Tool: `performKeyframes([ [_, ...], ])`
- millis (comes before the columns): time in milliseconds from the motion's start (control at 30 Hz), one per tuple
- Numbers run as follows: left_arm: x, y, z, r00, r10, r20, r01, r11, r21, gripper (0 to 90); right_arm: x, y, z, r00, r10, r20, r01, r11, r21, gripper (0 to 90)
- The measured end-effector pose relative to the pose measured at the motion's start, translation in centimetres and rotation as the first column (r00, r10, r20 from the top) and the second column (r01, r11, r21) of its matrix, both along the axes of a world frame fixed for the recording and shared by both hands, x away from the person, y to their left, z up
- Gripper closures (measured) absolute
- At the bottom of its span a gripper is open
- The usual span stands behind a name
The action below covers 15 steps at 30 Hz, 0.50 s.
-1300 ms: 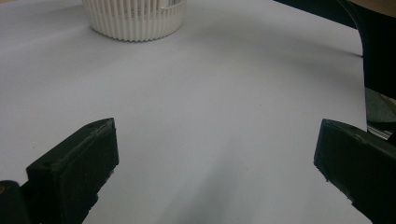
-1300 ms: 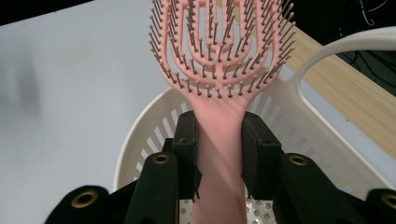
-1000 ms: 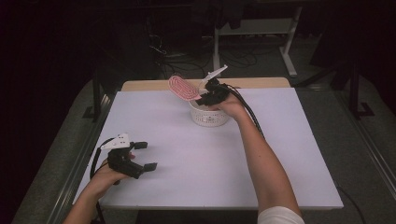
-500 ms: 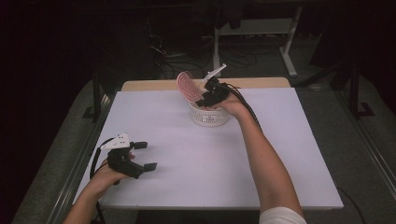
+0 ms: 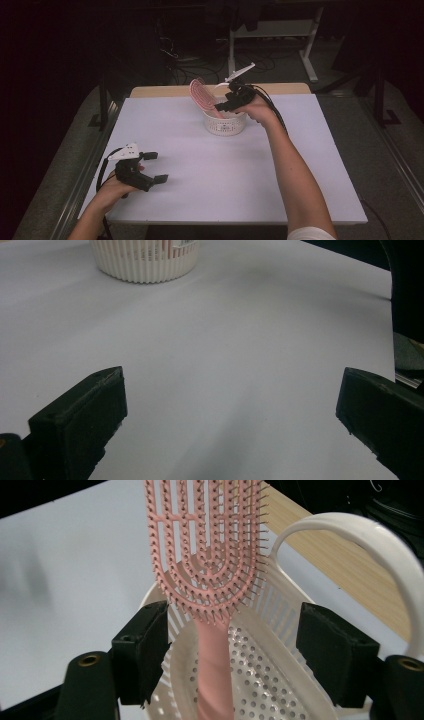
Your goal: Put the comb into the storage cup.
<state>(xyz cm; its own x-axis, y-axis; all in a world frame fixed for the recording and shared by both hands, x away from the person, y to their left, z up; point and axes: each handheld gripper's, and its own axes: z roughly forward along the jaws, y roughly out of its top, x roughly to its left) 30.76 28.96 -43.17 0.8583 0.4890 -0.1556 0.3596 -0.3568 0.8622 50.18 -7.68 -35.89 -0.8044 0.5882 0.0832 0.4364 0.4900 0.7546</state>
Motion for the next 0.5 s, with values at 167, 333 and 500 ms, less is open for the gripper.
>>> performKeyframes([
  [167,0.1,0.0,0.0,1.0,0.005,-0.002,-0.005,1.0,-0.001,0.0,-0.7,-1.0,0.6,1.0,-0.006,-0.005,0.006,0.9999,0.013,25.3],
  [333,0.2,0.0,-0.1,1.0,0.006,-0.004,-0.006,1.0,0.003,0.0,-1.2,-2.2,1.0,0.9997,-0.023,-0.006,0.023,0.9993,0.028,22.0],
  [500,0.3,-0.1,-0.1,1.0,0.002,-0.008,-0.002,1.0,0.004,0.0,-1.9,-3.3,1.4,0.9993,-0.038,0.001,0.038,0.9985,0.04,20.4],
])
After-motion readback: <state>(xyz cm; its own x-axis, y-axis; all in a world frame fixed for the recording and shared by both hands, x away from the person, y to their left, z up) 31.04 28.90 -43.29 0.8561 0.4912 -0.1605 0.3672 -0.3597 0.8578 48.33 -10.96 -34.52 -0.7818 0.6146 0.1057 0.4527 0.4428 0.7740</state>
